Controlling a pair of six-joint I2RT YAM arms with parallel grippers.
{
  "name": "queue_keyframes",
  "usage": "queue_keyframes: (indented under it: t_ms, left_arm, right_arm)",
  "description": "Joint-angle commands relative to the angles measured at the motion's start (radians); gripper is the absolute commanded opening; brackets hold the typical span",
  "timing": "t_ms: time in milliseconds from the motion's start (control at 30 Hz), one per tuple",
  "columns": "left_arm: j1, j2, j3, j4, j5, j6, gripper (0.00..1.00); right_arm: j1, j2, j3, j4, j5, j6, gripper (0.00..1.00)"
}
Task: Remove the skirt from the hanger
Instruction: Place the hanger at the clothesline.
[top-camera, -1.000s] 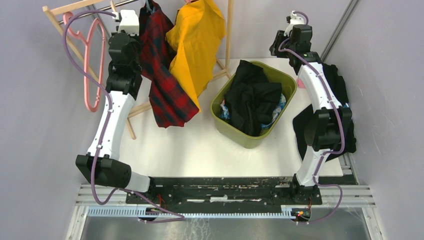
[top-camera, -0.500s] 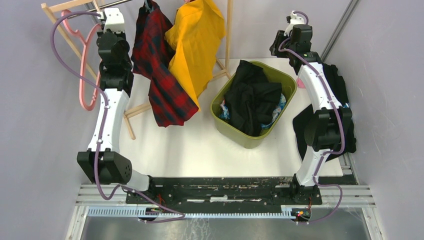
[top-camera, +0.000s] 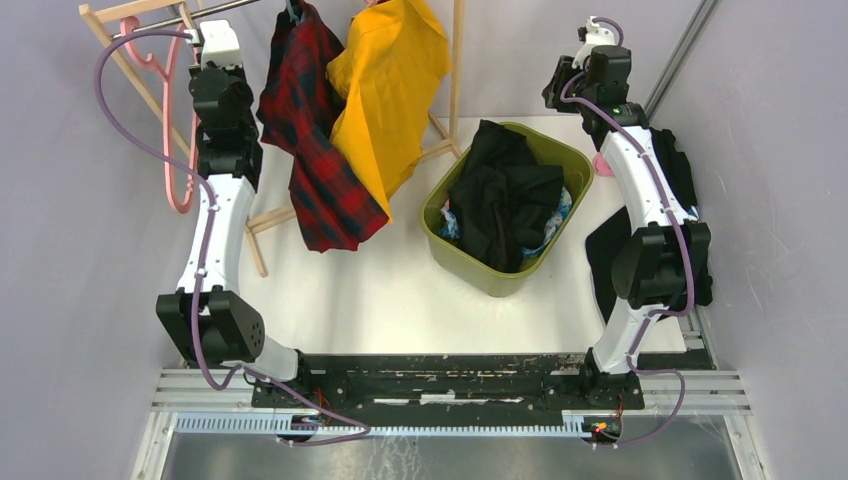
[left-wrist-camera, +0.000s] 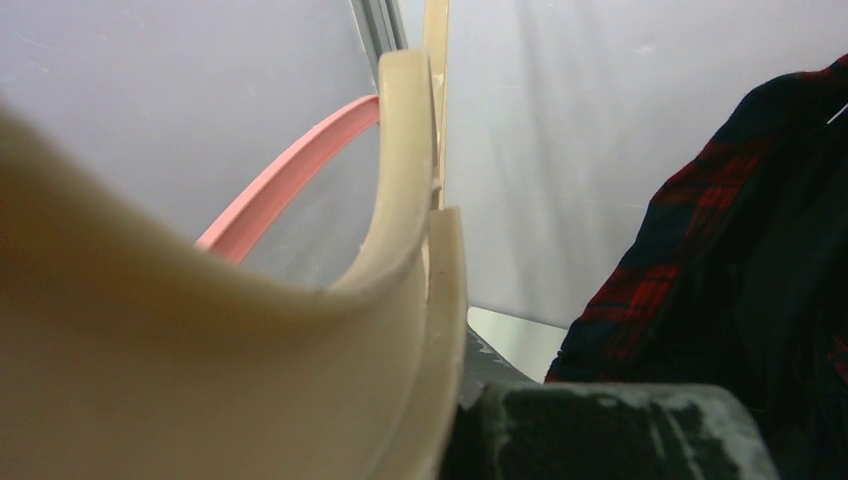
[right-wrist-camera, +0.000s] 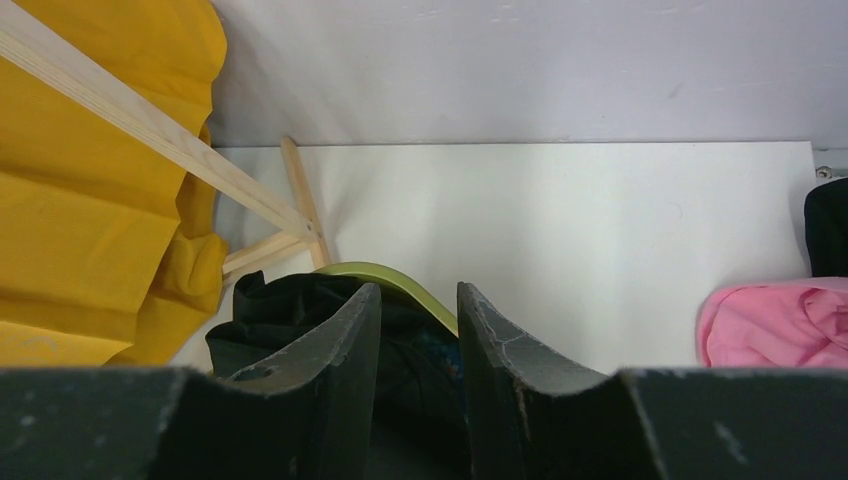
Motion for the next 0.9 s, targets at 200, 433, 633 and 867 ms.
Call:
queue_keyframes:
  t_ms: [200, 433, 633, 867]
  left_arm:
    - [0.047, -0.039, -0.053, -0.023, 0.016, -0.047, 0.03]
    - [0.081, -0.096, -0.116, -0.037, 0.011, -0.055, 0.03]
    - [0.082, -0.115, -0.115, -0.043, 0.021, -0.060, 0.09]
    - [0.080, -0.110, -0.095, -0.039, 0.074, -0.066, 0.37]
  right_arm:
    - [0.001, -0.045, -0.011, 0.040, 0.000, 0.000, 0.39]
    - [0.001, -0.043, -0.015, 0.047, -0.007, 0.010, 0.39]
    - [0.001, -0.047, -0.016, 0.052, -0.017, 0.020, 0.39]
    - [0.001, -0.064, -0.033, 0.050, -0.020, 0.016, 0.38]
